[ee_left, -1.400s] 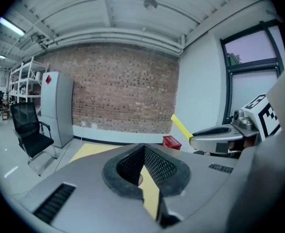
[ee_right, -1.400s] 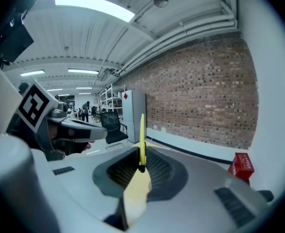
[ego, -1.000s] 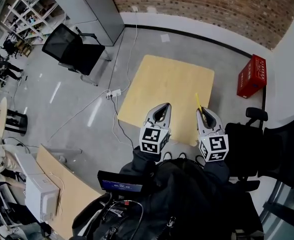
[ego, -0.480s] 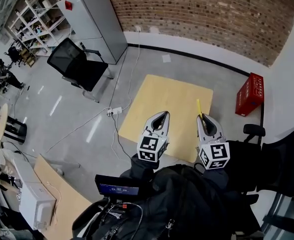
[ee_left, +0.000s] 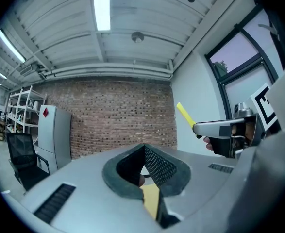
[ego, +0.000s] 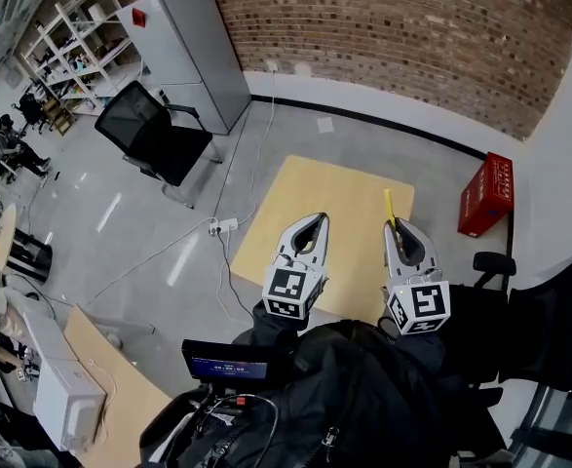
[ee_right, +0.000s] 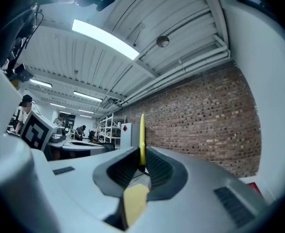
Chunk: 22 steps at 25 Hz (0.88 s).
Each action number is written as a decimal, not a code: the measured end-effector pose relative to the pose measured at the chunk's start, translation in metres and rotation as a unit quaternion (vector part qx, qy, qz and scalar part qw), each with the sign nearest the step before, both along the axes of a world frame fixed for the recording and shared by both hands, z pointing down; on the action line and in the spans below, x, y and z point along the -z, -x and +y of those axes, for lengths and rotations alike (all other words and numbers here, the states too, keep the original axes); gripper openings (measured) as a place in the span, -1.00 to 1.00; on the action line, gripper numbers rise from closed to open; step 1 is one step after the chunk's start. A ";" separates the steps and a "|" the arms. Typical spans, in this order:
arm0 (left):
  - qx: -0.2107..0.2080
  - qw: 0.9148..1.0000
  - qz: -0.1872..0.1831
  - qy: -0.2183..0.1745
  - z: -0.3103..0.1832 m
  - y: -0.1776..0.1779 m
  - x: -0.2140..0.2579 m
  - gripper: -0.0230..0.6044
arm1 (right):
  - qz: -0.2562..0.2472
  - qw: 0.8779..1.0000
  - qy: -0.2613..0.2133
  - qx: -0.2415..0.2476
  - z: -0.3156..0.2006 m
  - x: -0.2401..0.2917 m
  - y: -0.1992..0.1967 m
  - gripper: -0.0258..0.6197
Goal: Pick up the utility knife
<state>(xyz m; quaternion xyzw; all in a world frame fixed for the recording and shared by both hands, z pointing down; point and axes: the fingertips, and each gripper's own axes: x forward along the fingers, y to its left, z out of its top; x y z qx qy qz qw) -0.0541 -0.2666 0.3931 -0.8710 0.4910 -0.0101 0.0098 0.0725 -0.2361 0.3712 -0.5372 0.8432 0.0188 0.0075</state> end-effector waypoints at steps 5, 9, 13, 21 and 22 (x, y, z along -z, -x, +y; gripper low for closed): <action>0.004 1.000 0.002 -0.004 -0.005 -0.001 0.002 -0.93 | 0.001 1.000 0.000 -0.001 -0.005 -0.001 -0.002 -0.76; 0.005 1.000 0.003 -0.003 -0.006 -0.002 0.001 -0.93 | 0.003 1.000 -0.001 -0.003 -0.005 -0.002 -0.005 -0.76; 0.005 1.000 0.005 0.001 -0.007 -0.003 -0.003 -0.93 | 0.005 1.000 -0.001 -0.004 -0.005 -0.003 -0.005 -0.76; 0.007 1.000 0.005 0.005 -0.004 -0.002 -0.003 -0.93 | 0.011 1.000 -0.002 0.002 -0.001 -0.003 -0.001 -0.76; 0.008 1.000 0.005 0.006 -0.004 -0.002 -0.003 -0.93 | 0.011 1.000 -0.001 0.002 -0.001 -0.003 -0.001 -0.76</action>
